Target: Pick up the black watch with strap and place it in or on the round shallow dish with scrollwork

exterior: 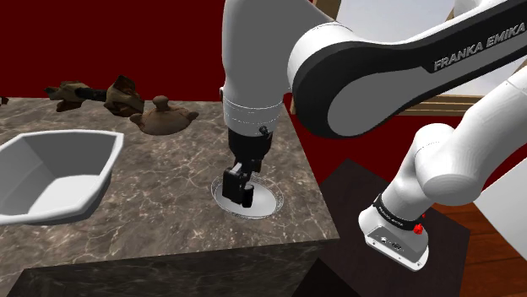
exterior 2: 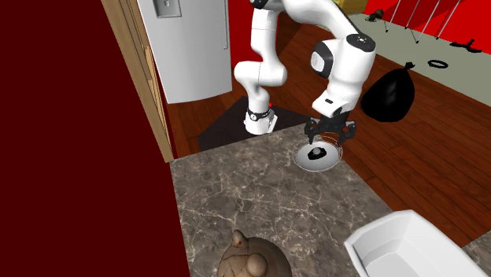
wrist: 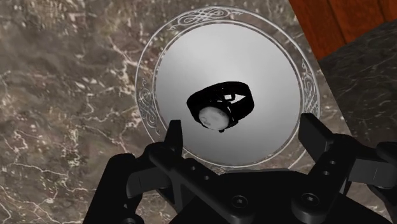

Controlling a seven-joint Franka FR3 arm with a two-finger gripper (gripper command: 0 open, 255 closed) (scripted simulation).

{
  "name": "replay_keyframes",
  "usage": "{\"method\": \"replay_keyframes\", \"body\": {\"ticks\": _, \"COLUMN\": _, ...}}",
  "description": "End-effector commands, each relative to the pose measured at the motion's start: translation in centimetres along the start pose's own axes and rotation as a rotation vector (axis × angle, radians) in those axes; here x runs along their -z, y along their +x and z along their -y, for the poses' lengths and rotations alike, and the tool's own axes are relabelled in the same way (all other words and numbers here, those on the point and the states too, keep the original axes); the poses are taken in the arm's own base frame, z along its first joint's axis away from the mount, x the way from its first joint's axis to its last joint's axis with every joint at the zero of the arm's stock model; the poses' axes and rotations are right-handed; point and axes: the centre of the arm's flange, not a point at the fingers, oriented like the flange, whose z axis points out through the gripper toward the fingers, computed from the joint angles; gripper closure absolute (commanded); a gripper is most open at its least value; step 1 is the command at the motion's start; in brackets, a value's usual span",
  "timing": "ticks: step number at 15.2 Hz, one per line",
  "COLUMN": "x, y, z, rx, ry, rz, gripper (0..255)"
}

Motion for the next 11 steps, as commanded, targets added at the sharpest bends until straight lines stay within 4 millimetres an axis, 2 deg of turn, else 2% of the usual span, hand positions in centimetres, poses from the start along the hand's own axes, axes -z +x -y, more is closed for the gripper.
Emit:
{"method": "replay_keyframes", "body": {"ticks": 1, "x": 2.0, "y": -0.1, "z": -0.1, "rx": 0.0, "ry": 0.0, "rz": 0.0, "gripper": 0}}
{"method": "replay_keyframes", "body": {"ticks": 3, "x": 4.4, "y": -0.1, "z": -0.1, "rx": 0.0, "ry": 0.0, "rz": 0.0, "gripper": 0}}
{"method": "replay_keyframes", "body": {"ticks": 11, "x": 4.4, "y": -0.1, "z": -0.1, "rx": 0.0, "ry": 0.0, "rz": 0.0, "gripper": 0}}
